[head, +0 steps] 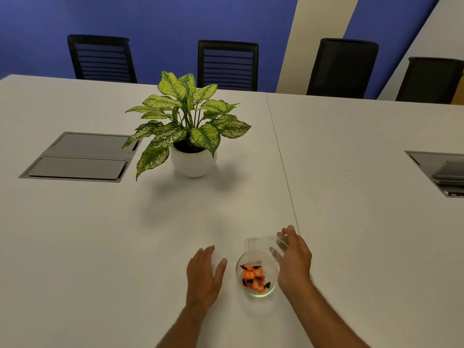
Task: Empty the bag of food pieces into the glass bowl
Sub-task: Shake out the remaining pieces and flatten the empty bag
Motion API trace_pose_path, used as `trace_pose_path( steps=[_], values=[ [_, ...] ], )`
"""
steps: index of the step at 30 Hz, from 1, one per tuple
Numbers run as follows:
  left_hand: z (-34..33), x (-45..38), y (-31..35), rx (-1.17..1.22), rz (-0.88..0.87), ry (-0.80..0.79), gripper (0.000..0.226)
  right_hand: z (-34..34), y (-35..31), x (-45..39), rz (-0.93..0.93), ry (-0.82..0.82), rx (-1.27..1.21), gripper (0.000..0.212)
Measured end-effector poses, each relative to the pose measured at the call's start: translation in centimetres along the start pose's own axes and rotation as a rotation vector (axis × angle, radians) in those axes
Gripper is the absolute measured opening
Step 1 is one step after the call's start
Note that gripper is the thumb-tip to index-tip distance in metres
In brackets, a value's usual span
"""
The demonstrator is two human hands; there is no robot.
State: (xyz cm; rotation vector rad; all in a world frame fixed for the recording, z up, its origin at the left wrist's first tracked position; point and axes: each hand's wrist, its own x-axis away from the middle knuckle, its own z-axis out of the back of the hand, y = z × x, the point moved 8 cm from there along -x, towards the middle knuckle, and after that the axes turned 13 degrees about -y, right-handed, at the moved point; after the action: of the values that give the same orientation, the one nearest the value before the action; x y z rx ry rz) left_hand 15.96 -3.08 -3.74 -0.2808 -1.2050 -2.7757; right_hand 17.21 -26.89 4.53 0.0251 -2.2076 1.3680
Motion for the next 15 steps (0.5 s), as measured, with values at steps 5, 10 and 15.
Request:
trace_pose_path(
  steps=[5, 10, 15],
  values=[
    [2.2, 1.8, 5.4, 0.500, -0.188, 0.080, 0.056, -1.4, 2.0, 1.1, -0.283, -0.090, -0.261, 0.042],
    [1.5, 3.0, 8.4, 0.749, -0.169, 0.052, 0.034, -2.1, 3.2, 3.0, -0.351, -0.118, -0.339, 0.050],
    [1.8, 3.4, 8.5, 0.947, -0.009, 0.117, 0.005, -1.9, 3.6, 4.6, -0.393, -0.205, -0.214, 0.041]
  ],
)
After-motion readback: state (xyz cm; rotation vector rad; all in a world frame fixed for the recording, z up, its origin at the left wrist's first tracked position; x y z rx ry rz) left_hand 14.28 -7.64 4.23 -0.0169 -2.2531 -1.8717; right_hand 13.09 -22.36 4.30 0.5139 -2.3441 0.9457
